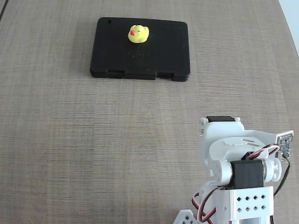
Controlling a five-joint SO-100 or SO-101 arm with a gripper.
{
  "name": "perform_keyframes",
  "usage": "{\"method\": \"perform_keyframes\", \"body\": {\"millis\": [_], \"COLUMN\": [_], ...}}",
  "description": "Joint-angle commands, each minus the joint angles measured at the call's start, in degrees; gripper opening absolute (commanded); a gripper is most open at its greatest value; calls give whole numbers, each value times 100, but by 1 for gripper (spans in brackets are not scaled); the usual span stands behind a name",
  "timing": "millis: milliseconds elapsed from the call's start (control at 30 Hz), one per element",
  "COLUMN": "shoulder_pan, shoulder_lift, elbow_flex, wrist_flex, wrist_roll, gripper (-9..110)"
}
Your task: Grasp a duck and put it on the black surface.
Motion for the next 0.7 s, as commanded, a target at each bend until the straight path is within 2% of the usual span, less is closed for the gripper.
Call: {"method": "perform_keyframes", "body": {"millis": [0, 667], "shoulder_pan": [-79, -70], "shoulder_lift": [343, 334], "elbow_flex": [-299, -299], "wrist_flex": [167, 167], "wrist_roll": [70, 62], "gripper": [-1, -1]}}
